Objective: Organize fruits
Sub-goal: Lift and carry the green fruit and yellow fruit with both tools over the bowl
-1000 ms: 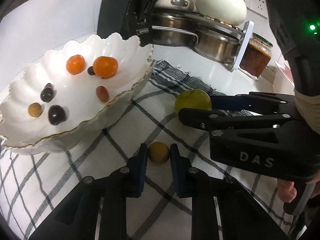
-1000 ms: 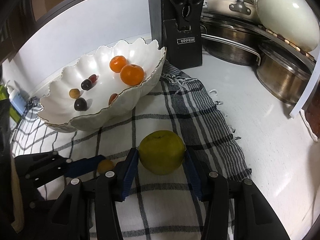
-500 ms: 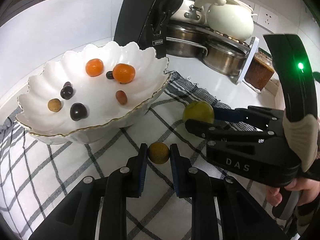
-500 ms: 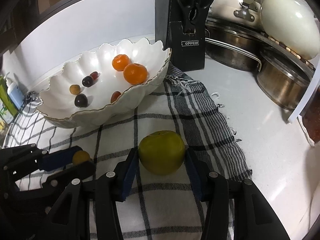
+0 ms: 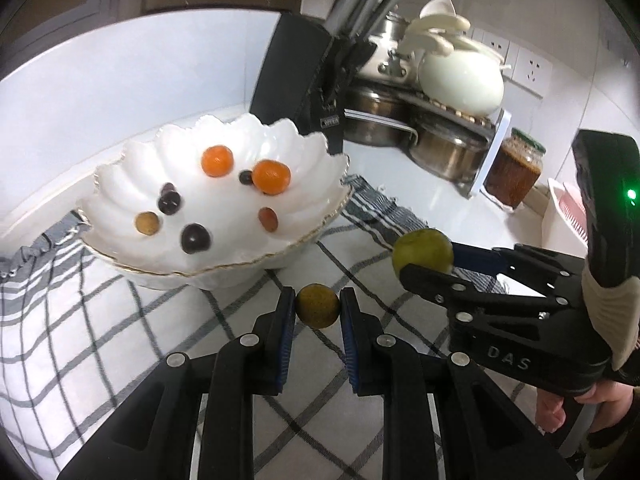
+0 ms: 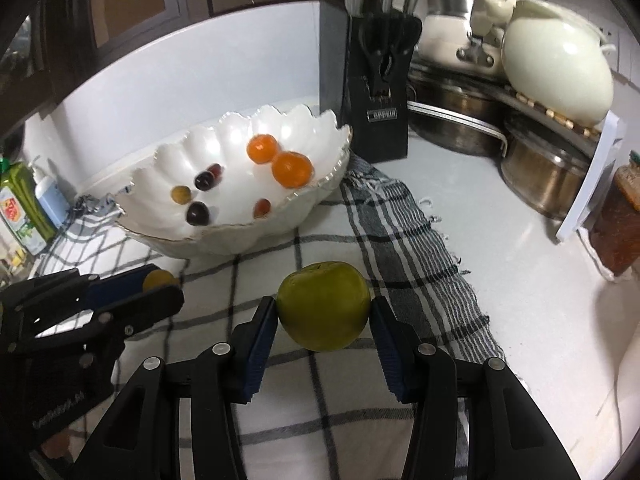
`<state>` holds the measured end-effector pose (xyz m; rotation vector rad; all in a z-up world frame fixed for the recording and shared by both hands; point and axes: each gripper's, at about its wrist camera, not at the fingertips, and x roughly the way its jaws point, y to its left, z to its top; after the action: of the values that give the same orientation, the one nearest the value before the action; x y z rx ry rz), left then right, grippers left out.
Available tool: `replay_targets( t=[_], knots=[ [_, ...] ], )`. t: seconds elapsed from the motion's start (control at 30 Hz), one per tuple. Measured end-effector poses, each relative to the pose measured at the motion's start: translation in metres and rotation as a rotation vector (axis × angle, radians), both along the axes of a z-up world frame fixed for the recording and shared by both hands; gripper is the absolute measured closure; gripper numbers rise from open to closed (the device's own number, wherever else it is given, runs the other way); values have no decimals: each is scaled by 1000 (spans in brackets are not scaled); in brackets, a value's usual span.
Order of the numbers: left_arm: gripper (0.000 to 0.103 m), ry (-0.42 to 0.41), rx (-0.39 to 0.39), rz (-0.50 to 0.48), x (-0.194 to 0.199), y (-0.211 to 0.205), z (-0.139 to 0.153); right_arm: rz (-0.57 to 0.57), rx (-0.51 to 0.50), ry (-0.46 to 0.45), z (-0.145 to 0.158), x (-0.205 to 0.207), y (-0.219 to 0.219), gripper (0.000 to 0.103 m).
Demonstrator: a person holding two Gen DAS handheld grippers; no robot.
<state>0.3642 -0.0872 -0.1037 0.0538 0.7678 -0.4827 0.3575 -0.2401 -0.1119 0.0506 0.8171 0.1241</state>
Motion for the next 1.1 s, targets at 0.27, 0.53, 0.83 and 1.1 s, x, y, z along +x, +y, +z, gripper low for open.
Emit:
replay_targets(
  t=[0.27, 0.53, 0.83, 1.1],
  knots=[
    [80, -61, -37, 37, -13, 21, 25, 27, 8, -97, 35, -19, 14, 54],
    [80, -120, -69, 73, -14, 36, 49, 60, 18, -179, 61, -19, 29, 54],
    [80, -191, -63, 114, -3, 49, 69, 90, 25, -231, 78, -5, 43, 54],
    [80, -233, -41, 143, 17, 54, 80, 104, 26, -236, 82, 20, 49, 54]
  ],
)
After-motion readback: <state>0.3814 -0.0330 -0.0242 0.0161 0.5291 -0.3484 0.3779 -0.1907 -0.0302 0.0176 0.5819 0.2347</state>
